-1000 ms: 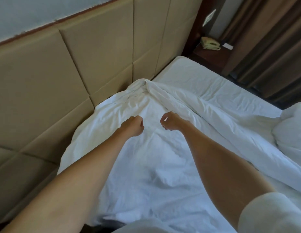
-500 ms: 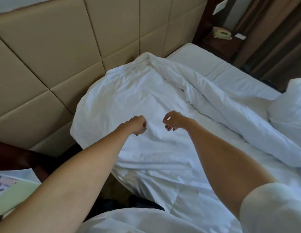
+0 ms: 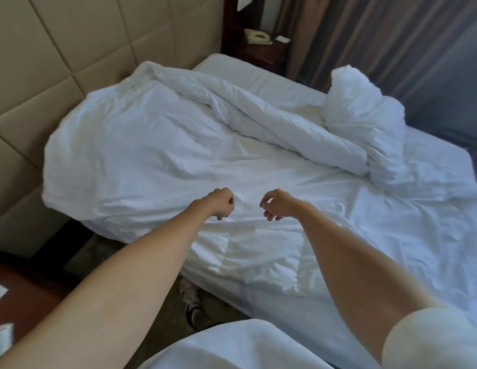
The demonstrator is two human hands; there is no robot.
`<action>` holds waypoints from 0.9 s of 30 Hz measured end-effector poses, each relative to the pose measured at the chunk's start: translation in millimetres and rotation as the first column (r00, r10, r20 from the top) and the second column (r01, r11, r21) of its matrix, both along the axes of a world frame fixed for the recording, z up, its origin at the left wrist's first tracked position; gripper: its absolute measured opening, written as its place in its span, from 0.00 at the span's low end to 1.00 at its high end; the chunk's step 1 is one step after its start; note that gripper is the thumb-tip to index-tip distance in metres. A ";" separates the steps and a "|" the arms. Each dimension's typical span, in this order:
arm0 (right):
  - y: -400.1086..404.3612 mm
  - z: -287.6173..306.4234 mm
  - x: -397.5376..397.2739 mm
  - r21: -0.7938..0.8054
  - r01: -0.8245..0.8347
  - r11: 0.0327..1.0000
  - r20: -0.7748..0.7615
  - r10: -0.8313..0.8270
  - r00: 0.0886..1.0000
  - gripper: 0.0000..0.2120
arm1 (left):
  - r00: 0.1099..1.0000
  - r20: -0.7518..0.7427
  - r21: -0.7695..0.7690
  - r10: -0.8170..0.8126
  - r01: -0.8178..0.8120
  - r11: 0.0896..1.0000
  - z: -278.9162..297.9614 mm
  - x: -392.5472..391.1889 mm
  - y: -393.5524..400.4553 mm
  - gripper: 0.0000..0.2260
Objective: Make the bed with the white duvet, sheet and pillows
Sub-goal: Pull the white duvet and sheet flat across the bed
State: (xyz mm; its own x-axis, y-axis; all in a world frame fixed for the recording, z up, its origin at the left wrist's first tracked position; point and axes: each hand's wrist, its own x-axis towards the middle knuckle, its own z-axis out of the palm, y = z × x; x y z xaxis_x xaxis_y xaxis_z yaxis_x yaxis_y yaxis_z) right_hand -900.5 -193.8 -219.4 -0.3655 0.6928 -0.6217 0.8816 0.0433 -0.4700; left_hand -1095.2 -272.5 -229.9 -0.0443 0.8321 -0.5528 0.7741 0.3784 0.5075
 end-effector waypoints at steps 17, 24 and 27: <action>-83.3 -7.5 265.5 0.001 0.019 1.000 0.108 -0.019 0.994 0.08 | 0.992 0.008 -0.015 -0.127 0.127 0.992 -6.6 267.6 -69.5 0.10; -56.4 -22.0 396.2 0.071 -0.088 0.994 0.124 0.079 0.989 0.05 | 0.996 -0.013 -0.066 -0.094 0.093 0.993 -21.6 390.8 -47.3 0.10; -49.2 -29.6 476.5 0.031 -0.075 0.997 0.229 0.066 0.971 0.07 | 0.992 -0.007 -0.100 -0.129 0.128 0.987 -27.9 460.2 -36.6 0.10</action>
